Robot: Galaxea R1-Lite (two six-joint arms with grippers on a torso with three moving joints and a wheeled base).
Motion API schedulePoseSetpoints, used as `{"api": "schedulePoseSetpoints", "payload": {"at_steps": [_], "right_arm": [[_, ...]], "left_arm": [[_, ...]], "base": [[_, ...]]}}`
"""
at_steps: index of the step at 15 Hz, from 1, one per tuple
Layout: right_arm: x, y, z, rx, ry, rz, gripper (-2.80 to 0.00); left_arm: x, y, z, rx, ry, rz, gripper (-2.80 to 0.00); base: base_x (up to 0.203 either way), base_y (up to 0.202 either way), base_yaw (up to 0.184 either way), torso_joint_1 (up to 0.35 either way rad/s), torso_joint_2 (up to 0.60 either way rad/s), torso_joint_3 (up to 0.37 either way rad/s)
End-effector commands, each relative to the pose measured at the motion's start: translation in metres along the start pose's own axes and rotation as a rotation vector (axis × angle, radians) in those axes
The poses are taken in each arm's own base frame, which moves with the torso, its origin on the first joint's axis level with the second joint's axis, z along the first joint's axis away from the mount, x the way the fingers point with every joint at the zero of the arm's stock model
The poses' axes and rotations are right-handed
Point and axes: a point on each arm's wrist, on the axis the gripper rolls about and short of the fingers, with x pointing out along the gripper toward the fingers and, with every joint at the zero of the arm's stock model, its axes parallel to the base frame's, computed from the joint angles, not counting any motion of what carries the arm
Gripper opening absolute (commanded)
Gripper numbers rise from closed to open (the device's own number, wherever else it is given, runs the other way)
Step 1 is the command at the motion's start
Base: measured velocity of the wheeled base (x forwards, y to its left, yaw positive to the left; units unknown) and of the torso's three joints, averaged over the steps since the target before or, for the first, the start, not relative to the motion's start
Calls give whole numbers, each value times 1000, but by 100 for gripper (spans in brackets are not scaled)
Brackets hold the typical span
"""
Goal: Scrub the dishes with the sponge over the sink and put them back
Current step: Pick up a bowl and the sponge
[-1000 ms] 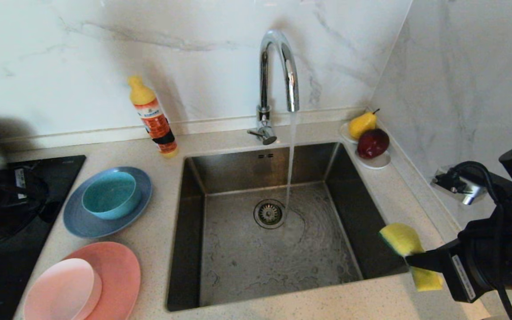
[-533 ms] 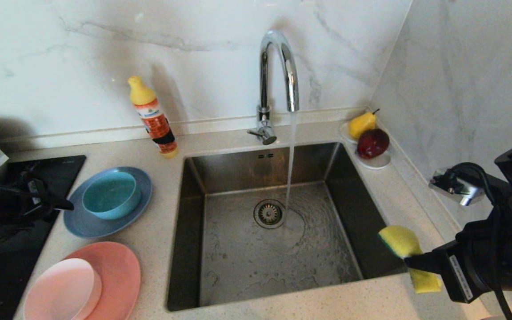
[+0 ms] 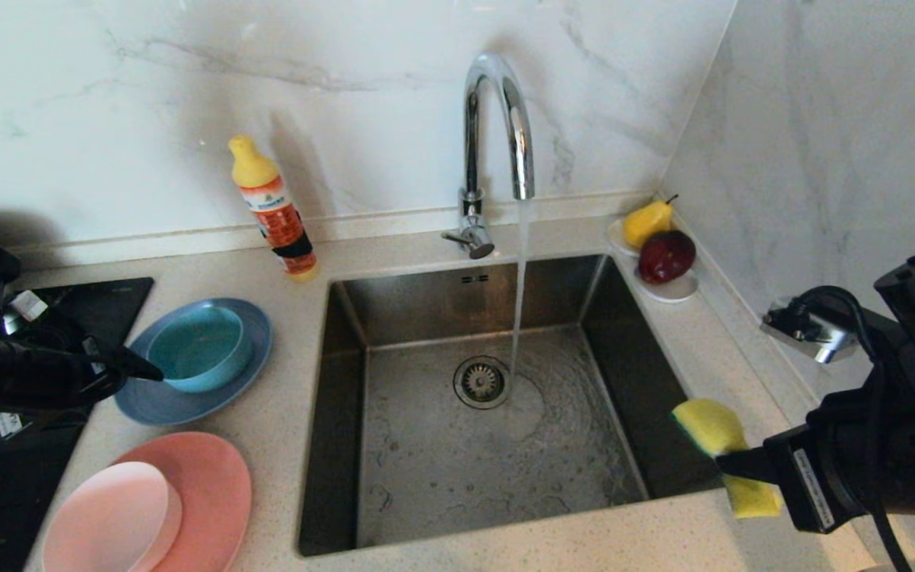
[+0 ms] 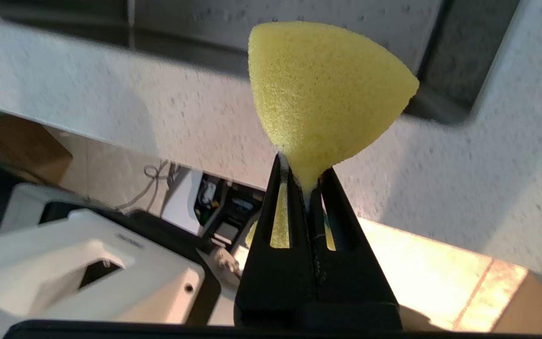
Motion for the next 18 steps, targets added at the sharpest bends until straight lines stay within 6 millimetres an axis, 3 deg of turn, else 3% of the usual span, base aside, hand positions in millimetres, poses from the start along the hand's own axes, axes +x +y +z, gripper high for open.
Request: {"api": "schedulePoseSetpoints", "payload": {"at_steps": [1,9,15,18], "right_arm": [[7,1,0,2,13,-3,-280],[11,1,2,2,19,-5,-280],[14,1,1,3,30,-8,-280],[16,1,1,1,37,-10,-280]], "left_arm": [[16,3,-1,-11,24,7,0],[32,-5,1,13,31,-9,0],[-9,-20,16,86,-88,-108,0],[-3,-24,20,171,-90,-121,0]], "base": [[0,0,0,0,0,0],[0,0,0,0,0,0],[0,0,0,0,0,0],[0,0,0,0,0,0]]}}
